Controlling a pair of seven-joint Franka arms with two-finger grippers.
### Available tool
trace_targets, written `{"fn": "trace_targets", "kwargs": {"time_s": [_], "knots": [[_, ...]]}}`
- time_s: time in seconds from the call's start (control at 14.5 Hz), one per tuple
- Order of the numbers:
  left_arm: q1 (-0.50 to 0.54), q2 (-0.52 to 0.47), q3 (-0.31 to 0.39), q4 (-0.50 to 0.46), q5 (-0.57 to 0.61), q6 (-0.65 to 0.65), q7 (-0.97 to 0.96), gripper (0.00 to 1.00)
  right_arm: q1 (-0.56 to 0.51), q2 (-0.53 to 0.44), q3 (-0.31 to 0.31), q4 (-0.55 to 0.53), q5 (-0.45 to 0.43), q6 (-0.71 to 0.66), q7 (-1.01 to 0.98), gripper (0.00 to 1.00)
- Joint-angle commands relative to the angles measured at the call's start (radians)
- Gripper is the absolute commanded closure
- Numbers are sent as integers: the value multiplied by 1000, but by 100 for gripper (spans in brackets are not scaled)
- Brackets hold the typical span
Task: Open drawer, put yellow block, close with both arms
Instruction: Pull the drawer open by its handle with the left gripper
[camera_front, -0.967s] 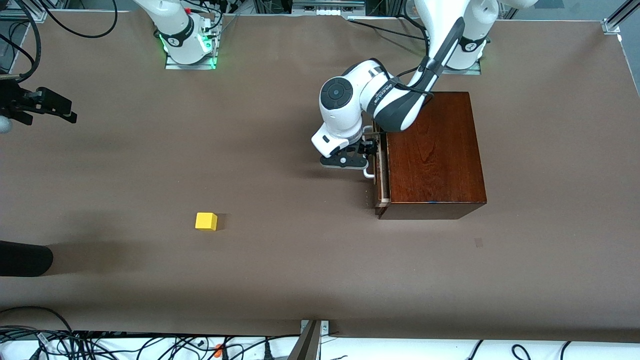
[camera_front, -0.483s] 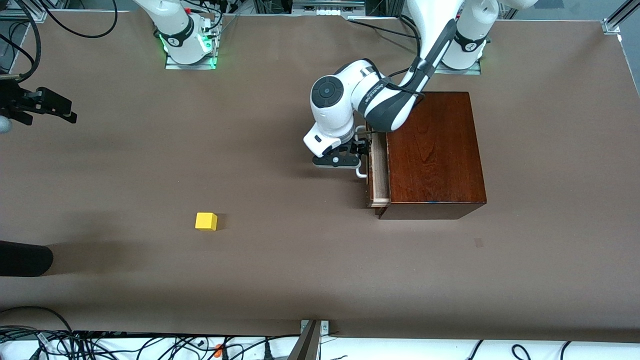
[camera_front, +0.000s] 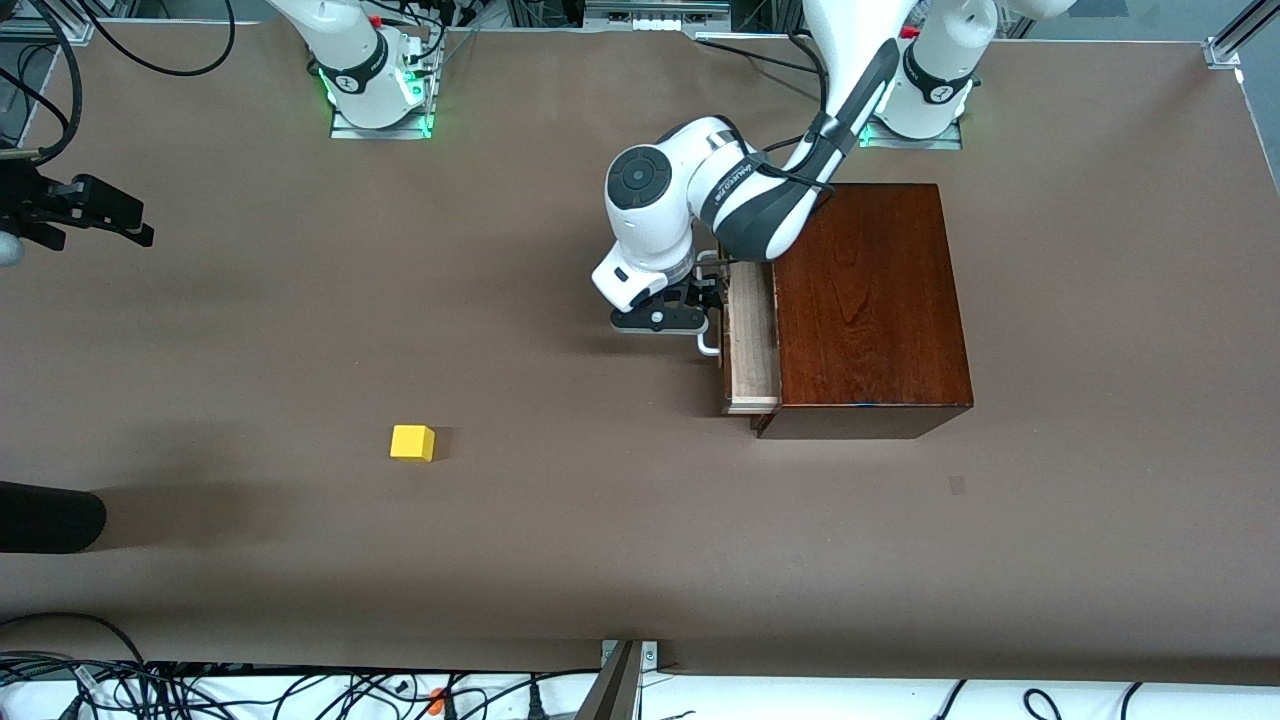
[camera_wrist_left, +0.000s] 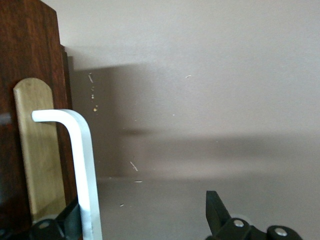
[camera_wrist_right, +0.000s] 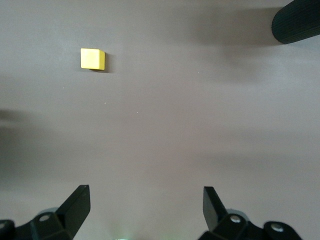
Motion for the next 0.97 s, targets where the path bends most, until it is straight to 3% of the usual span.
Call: {"fn": "trace_targets", "kwargs": {"time_s": [0.0, 0.28, 0.48, 0.9], "knots": [[-11, 40, -10, 58, -46, 34, -20, 0, -11, -15, 7, 0, -7, -6, -16, 0], [-6, 28, -7, 58, -25, 20, 0, 0, -11, -15, 7, 0, -7, -4, -17, 0], [-3, 13, -2, 60, -23, -67, 9, 0, -11, -16, 7, 0, -7, -6, -17, 0], [-2, -7, -7, 144, -24, -196, 11, 0, -11, -16, 7, 2, -7, -1, -16, 0]]}}
